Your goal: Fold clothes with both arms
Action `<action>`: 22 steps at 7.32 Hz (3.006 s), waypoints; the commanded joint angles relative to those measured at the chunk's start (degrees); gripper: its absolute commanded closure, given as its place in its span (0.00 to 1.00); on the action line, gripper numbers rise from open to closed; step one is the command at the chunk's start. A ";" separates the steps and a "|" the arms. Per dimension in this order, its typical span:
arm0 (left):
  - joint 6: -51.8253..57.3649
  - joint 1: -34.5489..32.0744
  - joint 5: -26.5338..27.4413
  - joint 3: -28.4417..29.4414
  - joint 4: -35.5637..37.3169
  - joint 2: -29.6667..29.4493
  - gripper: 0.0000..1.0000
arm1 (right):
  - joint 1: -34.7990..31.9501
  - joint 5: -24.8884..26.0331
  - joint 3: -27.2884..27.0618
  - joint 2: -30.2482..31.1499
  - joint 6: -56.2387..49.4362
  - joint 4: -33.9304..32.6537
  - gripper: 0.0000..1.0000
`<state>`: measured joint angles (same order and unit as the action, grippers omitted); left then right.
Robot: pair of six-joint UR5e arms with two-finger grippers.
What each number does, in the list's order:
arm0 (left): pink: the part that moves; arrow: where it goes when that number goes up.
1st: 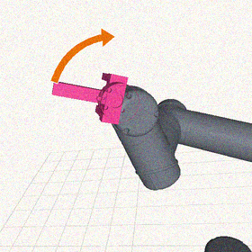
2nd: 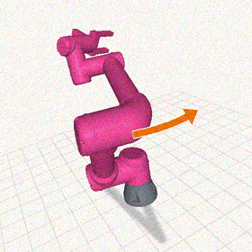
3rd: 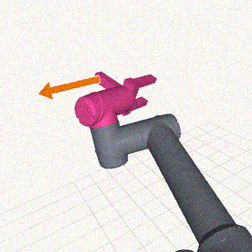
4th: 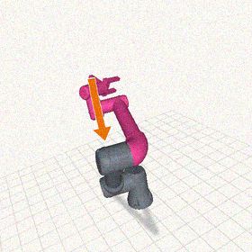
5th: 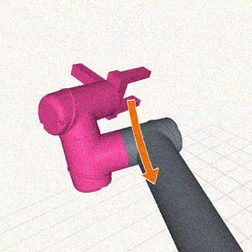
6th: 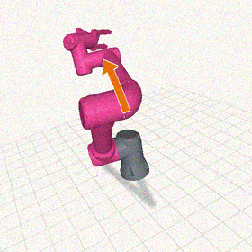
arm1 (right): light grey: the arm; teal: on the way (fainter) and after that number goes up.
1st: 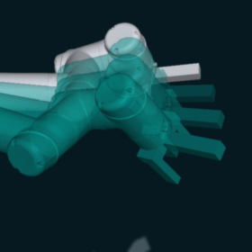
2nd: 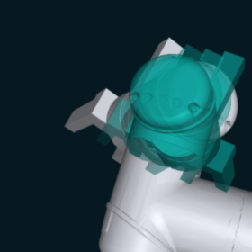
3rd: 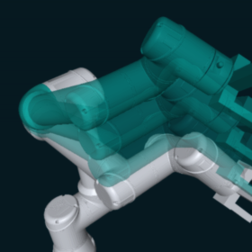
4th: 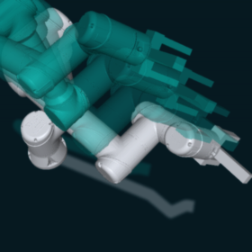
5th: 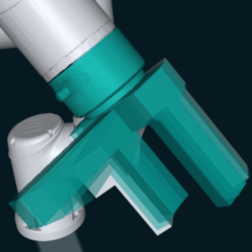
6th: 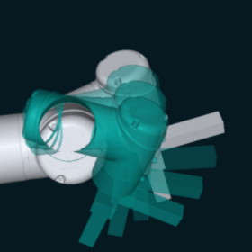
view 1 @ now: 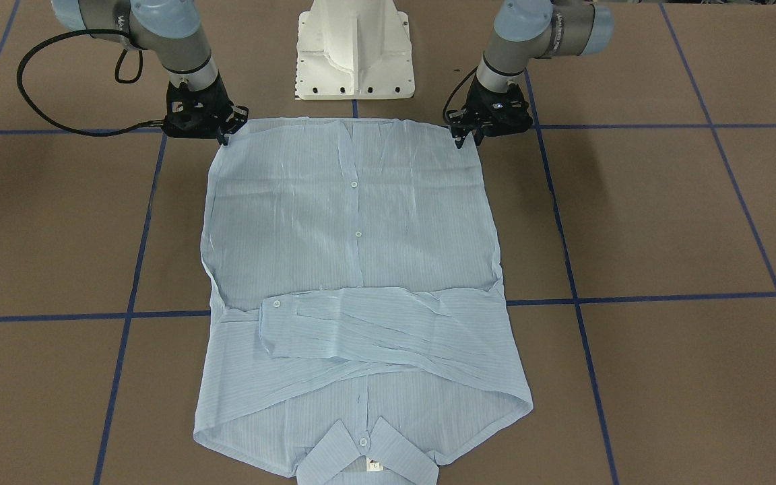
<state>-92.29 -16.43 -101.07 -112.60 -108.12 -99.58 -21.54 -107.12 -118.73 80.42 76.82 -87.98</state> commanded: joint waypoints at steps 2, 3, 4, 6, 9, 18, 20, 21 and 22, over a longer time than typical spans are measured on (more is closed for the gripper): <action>0.00 0.34 0.00 0.01 0.19 0.00 0.61 | -0.26 -0.02 -0.01 0.00 0.00 0.00 1.00; 0.00 0.25 0.00 -0.17 0.19 0.00 0.74 | -0.34 -0.02 -0.01 0.00 0.00 0.00 1.00; 0.00 0.25 0.00 -0.17 0.28 0.00 0.90 | -0.34 -0.02 -0.01 0.00 0.00 0.00 1.00; 0.00 0.08 -0.18 -0.86 0.28 0.00 1.00 | -1.04 -0.20 -0.53 -0.09 0.00 0.00 1.00; 1.57 -0.97 -0.44 -2.19 2.73 -0.17 1.00 | -5.34 -1.86 -0.89 -0.79 0.00 0.00 1.00; 12.74 -6.78 -3.87 -2.28 2.74 -0.53 1.00 | -10.97 -5.99 -0.62 -0.70 -0.97 0.00 1.00; 12.75 -7.30 -4.04 -2.45 2.74 -0.70 1.00 | -11.59 -6.44 -0.62 -0.70 -0.97 0.00 1.00; 12.75 -7.57 -4.05 -2.45 2.74 -0.79 1.00 | -12.03 -6.61 -0.62 -0.79 -0.97 0.00 1.00; 12.75 -8.44 -4.05 -2.89 2.74 -0.79 1.00 | -12.73 -6.87 -0.62 -0.88 -0.97 0.00 1.00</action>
<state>-79.55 -24.04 -105.09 -115.14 -105.38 -100.32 -33.50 -113.68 -119.36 79.64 75.85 -87.98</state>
